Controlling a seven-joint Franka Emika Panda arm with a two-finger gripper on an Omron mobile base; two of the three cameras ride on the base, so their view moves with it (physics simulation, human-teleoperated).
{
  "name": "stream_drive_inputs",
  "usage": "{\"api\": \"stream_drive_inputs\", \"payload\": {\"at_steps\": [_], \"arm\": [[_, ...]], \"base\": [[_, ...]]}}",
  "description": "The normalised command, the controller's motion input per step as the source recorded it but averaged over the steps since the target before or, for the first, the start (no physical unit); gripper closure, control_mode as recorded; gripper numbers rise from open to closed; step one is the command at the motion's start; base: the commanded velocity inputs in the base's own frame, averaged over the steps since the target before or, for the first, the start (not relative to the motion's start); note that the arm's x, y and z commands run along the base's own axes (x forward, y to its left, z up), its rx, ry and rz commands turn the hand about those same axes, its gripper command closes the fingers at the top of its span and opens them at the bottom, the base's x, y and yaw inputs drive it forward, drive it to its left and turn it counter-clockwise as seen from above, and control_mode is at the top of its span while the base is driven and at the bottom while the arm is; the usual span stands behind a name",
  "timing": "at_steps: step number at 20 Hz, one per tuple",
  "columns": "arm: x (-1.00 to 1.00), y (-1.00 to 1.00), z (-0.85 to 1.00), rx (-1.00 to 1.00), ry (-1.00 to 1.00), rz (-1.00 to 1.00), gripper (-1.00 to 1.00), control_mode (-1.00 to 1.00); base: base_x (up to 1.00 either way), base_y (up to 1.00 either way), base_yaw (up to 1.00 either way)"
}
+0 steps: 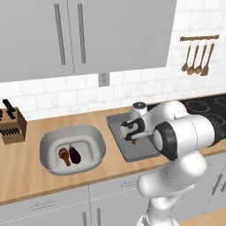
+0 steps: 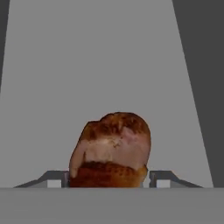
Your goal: Place one eggplant and one chicken drumstick in each tupperware on the nearby counter, to pack two identical lunches.
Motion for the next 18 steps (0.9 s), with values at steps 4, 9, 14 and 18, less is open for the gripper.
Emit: {"api": "stream_drive_inputs", "payload": {"at_steps": [4,9,14,18], "arm": [[0.0,0.0,0.33,0.0,-0.02,0.0,-1.0,-1.0],[-0.36,0.0,0.68,0.0,-0.17,0.0,-1.0,-1.0],[-0.98,0.01,0.7,0.0,-0.14,0.0,-1.0,-1.0],[-1.0,0.0,0.52,0.0,-0.18,0.0,-1.0,-1.0]], "base": [[0.0,0.0,0.0],[0.0,0.0,0.0],[0.0,0.0,0.0],[0.0,0.0,0.0]]}}
